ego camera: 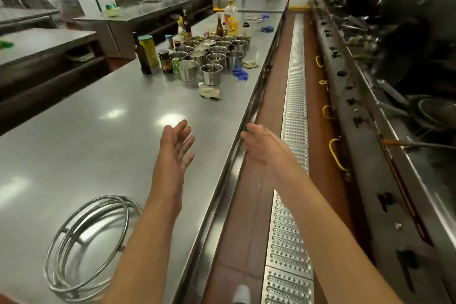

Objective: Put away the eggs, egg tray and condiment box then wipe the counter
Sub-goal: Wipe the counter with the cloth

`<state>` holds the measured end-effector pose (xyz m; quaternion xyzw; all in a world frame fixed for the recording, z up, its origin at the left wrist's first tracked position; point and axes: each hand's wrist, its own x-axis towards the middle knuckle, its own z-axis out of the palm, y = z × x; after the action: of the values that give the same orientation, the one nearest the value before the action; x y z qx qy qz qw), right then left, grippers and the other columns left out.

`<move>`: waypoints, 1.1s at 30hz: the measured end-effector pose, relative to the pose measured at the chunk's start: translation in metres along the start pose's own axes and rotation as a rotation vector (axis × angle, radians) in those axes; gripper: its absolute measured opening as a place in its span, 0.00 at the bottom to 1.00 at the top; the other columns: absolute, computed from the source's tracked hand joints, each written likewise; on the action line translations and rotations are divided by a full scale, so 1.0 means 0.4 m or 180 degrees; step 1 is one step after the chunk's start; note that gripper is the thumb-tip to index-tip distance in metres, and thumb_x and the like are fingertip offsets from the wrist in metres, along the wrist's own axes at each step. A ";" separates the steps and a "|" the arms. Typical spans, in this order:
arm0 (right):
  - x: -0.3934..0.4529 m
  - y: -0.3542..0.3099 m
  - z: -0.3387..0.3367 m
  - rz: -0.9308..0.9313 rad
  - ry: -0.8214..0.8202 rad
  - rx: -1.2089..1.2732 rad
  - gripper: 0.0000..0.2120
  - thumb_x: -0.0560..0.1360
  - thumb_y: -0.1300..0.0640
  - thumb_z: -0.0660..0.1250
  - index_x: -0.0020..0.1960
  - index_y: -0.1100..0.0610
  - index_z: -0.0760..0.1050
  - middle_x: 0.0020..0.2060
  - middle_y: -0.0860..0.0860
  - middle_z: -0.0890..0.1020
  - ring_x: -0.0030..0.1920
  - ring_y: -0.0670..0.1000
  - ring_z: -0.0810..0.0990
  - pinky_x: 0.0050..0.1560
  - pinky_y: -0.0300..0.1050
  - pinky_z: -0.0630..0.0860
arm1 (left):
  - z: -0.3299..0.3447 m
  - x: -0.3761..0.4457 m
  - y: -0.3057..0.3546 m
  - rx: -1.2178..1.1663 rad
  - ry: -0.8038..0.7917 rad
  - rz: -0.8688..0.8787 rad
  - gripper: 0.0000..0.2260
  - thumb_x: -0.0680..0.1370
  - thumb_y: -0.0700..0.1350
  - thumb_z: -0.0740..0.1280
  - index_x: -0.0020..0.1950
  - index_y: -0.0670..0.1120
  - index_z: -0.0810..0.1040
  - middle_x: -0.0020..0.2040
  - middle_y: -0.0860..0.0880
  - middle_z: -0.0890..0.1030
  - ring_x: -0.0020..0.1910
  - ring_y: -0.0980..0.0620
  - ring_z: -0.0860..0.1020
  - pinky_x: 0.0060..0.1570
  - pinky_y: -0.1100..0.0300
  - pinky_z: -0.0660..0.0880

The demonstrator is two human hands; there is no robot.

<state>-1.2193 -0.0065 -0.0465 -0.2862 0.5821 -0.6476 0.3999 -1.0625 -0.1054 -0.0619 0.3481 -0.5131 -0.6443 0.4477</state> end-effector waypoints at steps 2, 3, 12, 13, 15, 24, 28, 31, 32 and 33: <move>0.073 -0.018 -0.017 -0.0016 0.0087 -0.0045 0.20 0.82 0.47 0.59 0.70 0.52 0.72 0.62 0.49 0.80 0.64 0.50 0.76 0.52 0.36 0.74 | 0.044 0.081 -0.020 -0.0020 -0.0077 -0.0034 0.24 0.83 0.63 0.49 0.72 0.54 0.73 0.68 0.56 0.77 0.66 0.58 0.76 0.71 0.49 0.67; 0.111 -0.029 -0.027 -0.0007 0.0140 -0.0043 0.20 0.82 0.47 0.58 0.71 0.53 0.71 0.63 0.50 0.79 0.65 0.50 0.76 0.53 0.38 0.73 | 0.069 0.122 -0.029 -0.0030 -0.0133 -0.0073 0.24 0.83 0.62 0.49 0.72 0.54 0.73 0.68 0.56 0.77 0.67 0.59 0.75 0.72 0.49 0.67; 0.388 -0.064 -0.085 0.0001 0.0436 0.0069 0.19 0.83 0.49 0.58 0.71 0.54 0.71 0.63 0.50 0.79 0.65 0.51 0.76 0.55 0.41 0.73 | 0.211 0.416 -0.054 0.0059 -0.0444 0.0004 0.25 0.83 0.63 0.48 0.74 0.56 0.70 0.69 0.58 0.75 0.67 0.61 0.74 0.71 0.53 0.67; 0.420 -0.063 -0.088 0.0013 0.0414 0.0045 0.19 0.83 0.49 0.57 0.71 0.54 0.71 0.63 0.50 0.79 0.65 0.51 0.76 0.56 0.42 0.72 | 0.217 0.442 -0.056 0.0056 -0.0419 0.0011 0.25 0.82 0.63 0.49 0.74 0.56 0.70 0.69 0.58 0.76 0.66 0.62 0.75 0.71 0.53 0.67; 0.485 -0.060 -0.098 0.0052 0.0376 0.0020 0.20 0.83 0.48 0.57 0.72 0.54 0.71 0.62 0.49 0.79 0.65 0.51 0.75 0.56 0.43 0.72 | 0.230 0.491 -0.060 0.0053 -0.0330 -0.0015 0.24 0.83 0.63 0.49 0.74 0.56 0.71 0.69 0.58 0.76 0.66 0.62 0.75 0.70 0.53 0.68; 0.829 -0.052 -0.170 0.0131 -0.0026 0.0176 0.17 0.82 0.47 0.59 0.68 0.50 0.73 0.59 0.46 0.81 0.60 0.45 0.78 0.55 0.41 0.76 | 0.303 0.722 -0.101 0.0300 0.0150 0.0023 0.25 0.82 0.63 0.49 0.74 0.56 0.70 0.70 0.57 0.75 0.67 0.60 0.74 0.70 0.54 0.68; 0.995 -0.063 -0.243 0.0157 -0.0224 0.0202 0.16 0.81 0.47 0.60 0.67 0.49 0.75 0.58 0.44 0.82 0.60 0.43 0.79 0.62 0.46 0.76 | 0.374 0.840 -0.123 0.0332 0.0473 0.0025 0.25 0.83 0.62 0.48 0.74 0.54 0.70 0.70 0.55 0.75 0.68 0.59 0.74 0.70 0.53 0.68; 1.117 -0.081 -0.309 0.0242 -0.0335 0.0173 0.17 0.82 0.47 0.59 0.68 0.50 0.75 0.61 0.46 0.81 0.62 0.45 0.78 0.64 0.48 0.75 | 0.447 0.918 -0.145 0.0369 0.0658 -0.0036 0.25 0.83 0.62 0.49 0.74 0.54 0.70 0.71 0.55 0.74 0.67 0.59 0.74 0.71 0.52 0.68; 1.158 -0.088 -0.329 0.0281 -0.0385 0.0166 0.16 0.82 0.47 0.58 0.67 0.49 0.75 0.61 0.46 0.81 0.62 0.45 0.78 0.64 0.48 0.74 | 0.471 0.944 -0.154 0.0394 0.0725 -0.0033 0.24 0.83 0.62 0.49 0.73 0.55 0.71 0.71 0.55 0.75 0.67 0.60 0.74 0.71 0.51 0.68; 1.200 -0.092 -0.348 0.0320 -0.0434 0.0159 0.15 0.83 0.47 0.58 0.66 0.49 0.75 0.61 0.46 0.81 0.62 0.45 0.78 0.64 0.49 0.74 | 0.492 0.968 -0.165 0.0425 0.0789 -0.0016 0.24 0.82 0.63 0.49 0.72 0.56 0.71 0.70 0.56 0.75 0.67 0.61 0.74 0.71 0.51 0.67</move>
<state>-1.5903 -0.3419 -0.0778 -0.2901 0.5507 -0.6200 0.4776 -1.3939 -0.3935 -0.0766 0.4553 -0.4947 -0.5619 0.4819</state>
